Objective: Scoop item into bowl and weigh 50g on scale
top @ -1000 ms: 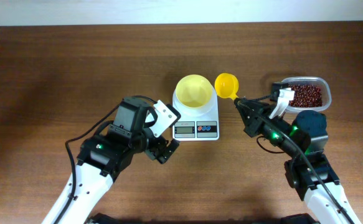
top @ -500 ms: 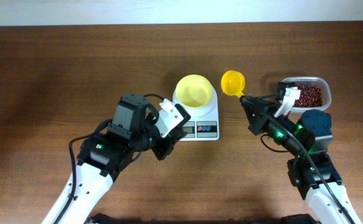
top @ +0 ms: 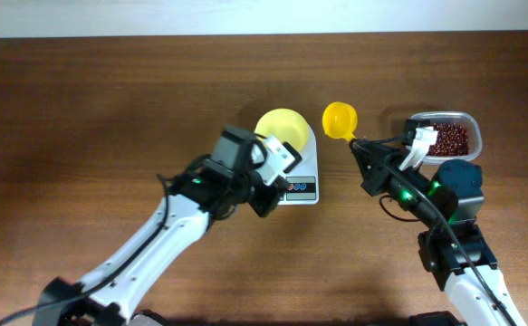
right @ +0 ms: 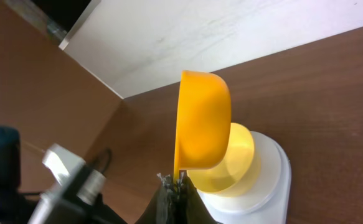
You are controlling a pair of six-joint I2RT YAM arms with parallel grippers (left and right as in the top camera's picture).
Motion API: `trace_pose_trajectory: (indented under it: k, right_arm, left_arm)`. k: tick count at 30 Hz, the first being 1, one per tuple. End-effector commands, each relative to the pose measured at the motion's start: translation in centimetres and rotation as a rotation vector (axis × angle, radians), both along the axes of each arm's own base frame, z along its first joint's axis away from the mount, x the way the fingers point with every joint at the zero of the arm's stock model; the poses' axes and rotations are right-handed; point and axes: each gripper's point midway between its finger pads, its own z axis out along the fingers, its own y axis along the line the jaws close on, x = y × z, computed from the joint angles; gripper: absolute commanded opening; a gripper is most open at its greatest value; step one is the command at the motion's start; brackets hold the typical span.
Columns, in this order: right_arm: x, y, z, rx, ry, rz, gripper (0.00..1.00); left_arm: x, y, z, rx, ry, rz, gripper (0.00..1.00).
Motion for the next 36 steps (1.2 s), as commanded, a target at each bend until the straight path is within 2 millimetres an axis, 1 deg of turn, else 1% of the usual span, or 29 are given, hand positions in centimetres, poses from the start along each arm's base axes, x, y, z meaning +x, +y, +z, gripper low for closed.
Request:
trace_pose_trajectory:
  k: [1,3,5,8,11,13,19,24,28,33,36]
  right_arm:
    - [0.8,-1.3,0.8,-0.023,-0.036,-0.08,0.04]
    - [0.9,-1.5,0.8,-0.026,-0.036,-0.095,0.04]
    - [1.1,-1.8,0.8,-0.029,-0.037,-0.112,0.04]
    - [1.3,-2.1,0.8,-0.034,-0.037,-0.134,0.04]
    - [1.9,-3.4,0.7,-0.051,-0.039,-0.212,0.04]
    - [2.1,-3.7,0.6,-0.055,-0.039,-0.235,0.04]
    - [2.4,-4.5,0.6,-0.065,-0.039,-0.281,0.04]
    - [2.4,-4.6,0.6,-0.066,-0.04,-0.288,0.04]
    - [2.4,-4.6,0.6,-0.066,-0.039,-0.287,0.04]
    - [2.4,-4.6,0.6,-0.066,-0.039,-0.287,0.04]
    - [2.4,-4.6,0.6,-0.066,-0.039,-0.287,0.04]
  left_arm:
    - [1.0,-0.6,-2.5,0.181,-0.078,0.054,0.0]
    - [1.5,-1.0,-3.4,0.24,-0.12,0.085,0.0]
    - [2.5,-0.9,-4.0,0.271,-0.142,0.163,0.0]
    - [3.2,-1.0,-5.0,0.273,-0.137,0.196,0.0]
    - [4.0,-1.1,-6.0,0.271,-0.124,0.251,0.0]
    - [4.3,-1.3,-6.5,0.27,-0.125,0.255,0.0]
    - [4.2,-1.3,-7.7,0.296,-0.119,0.227,0.0]
    - [4.0,-1.2,-9.6,0.329,-0.091,0.215,0.0]
    - [4.2,-1.3,-9.7,0.331,-0.102,0.204,0.0]
    - [4.2,-1.4,-11.4,0.36,-0.096,0.178,0.0]
    - [4.1,-1.6,-11.5,0.365,-0.107,0.158,0.0]
